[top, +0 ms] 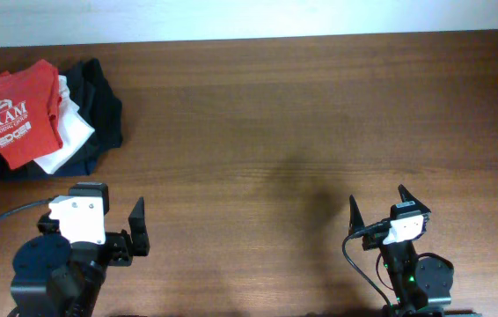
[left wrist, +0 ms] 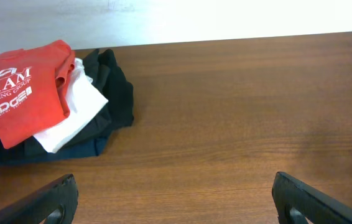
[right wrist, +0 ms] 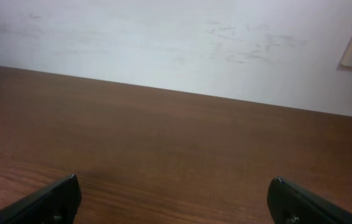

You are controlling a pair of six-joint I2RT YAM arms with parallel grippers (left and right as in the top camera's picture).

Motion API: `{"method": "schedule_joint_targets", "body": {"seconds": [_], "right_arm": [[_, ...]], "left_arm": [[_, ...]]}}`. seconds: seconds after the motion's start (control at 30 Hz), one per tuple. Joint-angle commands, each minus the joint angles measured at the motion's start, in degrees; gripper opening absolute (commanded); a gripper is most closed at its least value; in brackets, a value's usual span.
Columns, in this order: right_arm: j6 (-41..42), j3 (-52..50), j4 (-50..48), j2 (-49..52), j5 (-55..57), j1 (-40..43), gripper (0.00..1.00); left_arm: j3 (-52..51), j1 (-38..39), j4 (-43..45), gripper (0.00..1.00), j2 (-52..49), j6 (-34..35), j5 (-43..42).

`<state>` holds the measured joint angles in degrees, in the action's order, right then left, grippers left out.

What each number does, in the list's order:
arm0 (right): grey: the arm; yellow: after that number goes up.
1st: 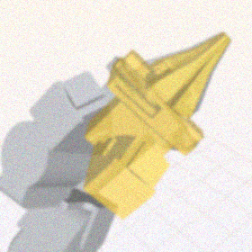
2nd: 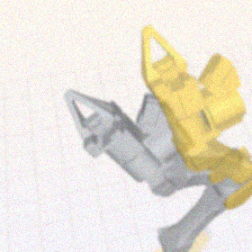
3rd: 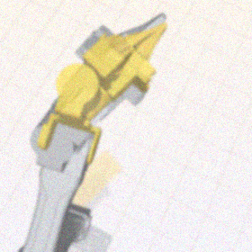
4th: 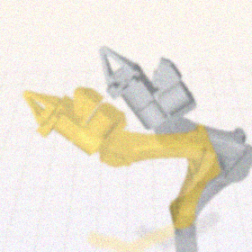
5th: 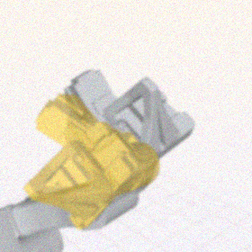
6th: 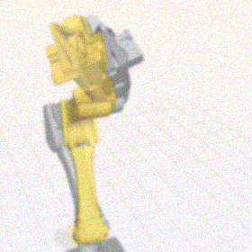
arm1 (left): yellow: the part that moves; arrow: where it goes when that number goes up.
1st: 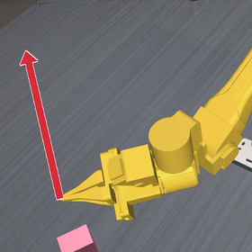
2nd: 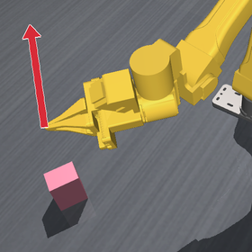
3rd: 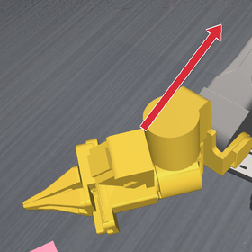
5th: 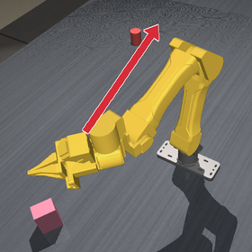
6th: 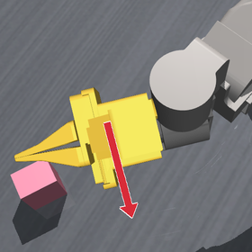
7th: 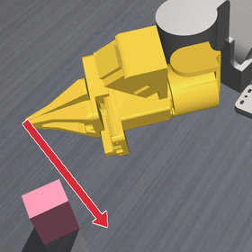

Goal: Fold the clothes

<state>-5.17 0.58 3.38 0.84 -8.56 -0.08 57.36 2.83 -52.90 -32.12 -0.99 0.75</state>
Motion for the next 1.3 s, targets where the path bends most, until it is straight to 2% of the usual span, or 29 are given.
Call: {"method": "schedule_joint_targets", "body": {"seconds": [0.0,0.1,0.23,0.4,0.53,0.57,0.63,1.27], "right_arm": [[-0.4,-0.3,0.3,-0.5,-1.4,0.5,0.98],[-0.4,-0.3,0.3,-0.5,-1.4,0.5,0.98],[-0.4,-0.3,0.3,-0.5,-1.4,0.5,0.99],[-0.4,-0.3,0.3,-0.5,-1.4,0.5,0.99],[-0.4,-0.3,0.3,-0.5,-1.4,0.5,0.99],[-0.4,-0.3,0.3,-0.5,-1.4,0.5,0.99],[-0.4,-0.3,0.3,-0.5,-1.4,0.5,0.99],[-0.4,-0.3,0.3,-0.5,-1.4,0.5,0.99]], "left_arm": [[0.0,-0.1,0.1,0.99,3.9,0.3,0.6],[-2.2,-0.1,0.1,0.99,8.6,0.3,0.6],[-15.3,-0.1,4.6,0.99,17.4,0.1,1.2],[-40.5,-0.1,33.0,0.99,29.0,0.2,1.2],[-55.3,-0.4,58.2,0.99,31.8,0.2,1.1],[-56.9,-0.5,56.9,0.99,31.8,0.1,1.2],[-56.8,-0.6,47.4,0.99,31.8,0.1,0.9],[-56.8,-0.6,48.2,0.99,31.8,0.1,0.5]]}}
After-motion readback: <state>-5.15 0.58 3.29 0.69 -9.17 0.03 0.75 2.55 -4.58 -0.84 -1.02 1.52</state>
